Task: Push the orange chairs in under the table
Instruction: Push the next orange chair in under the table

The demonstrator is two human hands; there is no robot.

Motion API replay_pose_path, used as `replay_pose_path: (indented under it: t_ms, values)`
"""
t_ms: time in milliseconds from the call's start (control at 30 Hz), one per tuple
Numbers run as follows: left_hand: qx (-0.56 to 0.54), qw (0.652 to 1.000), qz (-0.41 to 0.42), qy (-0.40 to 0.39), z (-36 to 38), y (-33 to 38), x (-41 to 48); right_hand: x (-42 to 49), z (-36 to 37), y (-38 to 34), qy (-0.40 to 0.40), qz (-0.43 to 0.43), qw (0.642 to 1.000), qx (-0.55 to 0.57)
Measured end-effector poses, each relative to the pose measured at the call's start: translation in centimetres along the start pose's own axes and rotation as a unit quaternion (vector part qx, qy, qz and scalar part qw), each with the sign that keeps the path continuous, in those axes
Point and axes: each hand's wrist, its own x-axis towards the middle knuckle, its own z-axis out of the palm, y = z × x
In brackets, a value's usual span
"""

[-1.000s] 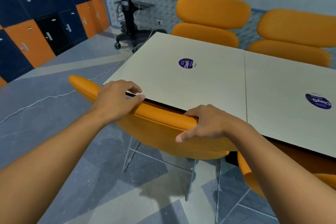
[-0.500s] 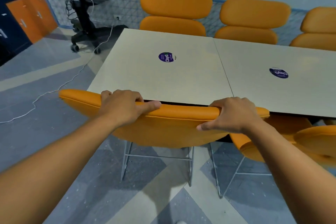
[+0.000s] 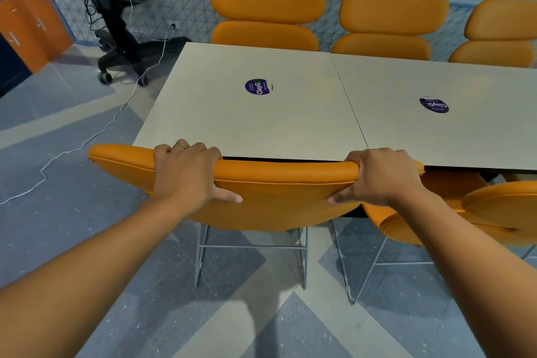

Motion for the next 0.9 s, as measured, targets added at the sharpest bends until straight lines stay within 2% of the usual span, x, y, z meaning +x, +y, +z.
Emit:
replay_pose_path:
  t_ms: [367, 667, 767, 900]
  values:
    - [-0.006, 1.0, 0.002, -0.002, -0.4, -1.4, -0.3, -1.2, 0.3, -1.7, 0.011, 0.02, 1.0, -0.003]
    - [-0.038, 0.998, -0.044, 0.004, -0.2, 0.5, -2.9, -1.7, -0.1, -0.2, -0.016, -0.018, 1.0, 0.004]
    - [-0.023, 0.999, -0.037, -0.012, -0.4, 0.3, -2.6, -1.9, 0.2, -0.3, -0.007, -0.013, 1.0, 0.011]
    - [-0.004, 1.0, -0.014, 0.007, -0.1, -0.8, -2.0, -1.7, 0.0, -1.1, -0.009, 0.003, 1.0, 0.021]
